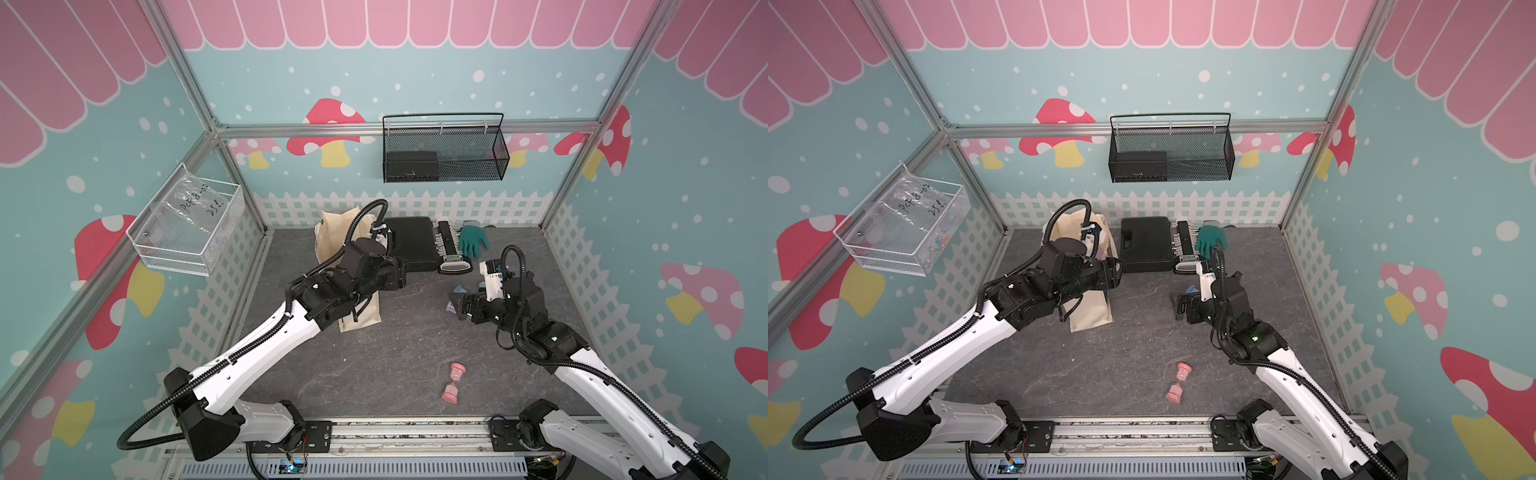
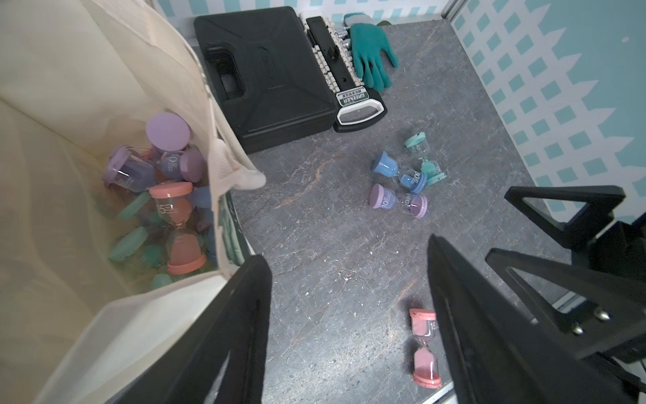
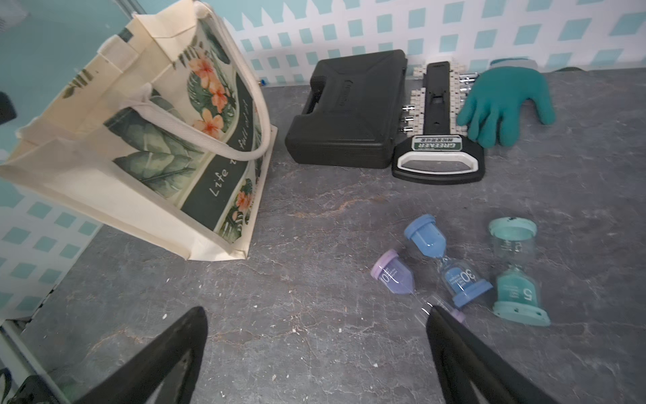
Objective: Put the hourglass into the canvas bag
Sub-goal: Pick up the hourglass from the center of the board.
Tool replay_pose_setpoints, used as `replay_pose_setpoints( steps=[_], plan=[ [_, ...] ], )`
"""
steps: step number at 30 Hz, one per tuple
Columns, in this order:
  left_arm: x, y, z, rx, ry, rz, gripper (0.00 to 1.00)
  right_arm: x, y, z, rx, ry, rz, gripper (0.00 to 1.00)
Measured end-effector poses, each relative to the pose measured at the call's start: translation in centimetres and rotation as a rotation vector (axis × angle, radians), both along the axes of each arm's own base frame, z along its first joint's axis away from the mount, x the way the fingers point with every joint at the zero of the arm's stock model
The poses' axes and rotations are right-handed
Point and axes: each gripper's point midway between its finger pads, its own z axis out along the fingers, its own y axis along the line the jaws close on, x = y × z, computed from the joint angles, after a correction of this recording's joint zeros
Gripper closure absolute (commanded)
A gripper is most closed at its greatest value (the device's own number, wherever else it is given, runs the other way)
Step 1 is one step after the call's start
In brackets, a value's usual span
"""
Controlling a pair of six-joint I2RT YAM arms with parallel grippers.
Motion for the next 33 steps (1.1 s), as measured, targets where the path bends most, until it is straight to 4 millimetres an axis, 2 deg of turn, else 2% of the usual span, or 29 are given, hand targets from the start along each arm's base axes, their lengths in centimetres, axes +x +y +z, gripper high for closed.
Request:
replay_pose_setpoints(
  steps=[6,14,26,33],
  plan=[
    [-2.4,-4.4,-3.6,0.025,0.060,-0.108,0.30,-0.2,-1.2,-2.0,-0.024,0.069,-0.073,0.00],
    [-6.6,-10.4,-10.5,0.112,0.191,-0.270,0.31,-0.8,-2.9,-6.7,-0.048,0.193,-0.170,0.00],
    [-12.7,-14.5,-18.3,0.212,0.362,-0.449,0.30,-1.4,-5.6,-11.2,-0.052,0.294,-0.291,0.01],
    [-15.4,-15.7,-22.3,0.282,0.444,-0.501,0.30,-1.8,-6.5,-12.8,-0.051,0.328,-0.320,0.00]
  ],
)
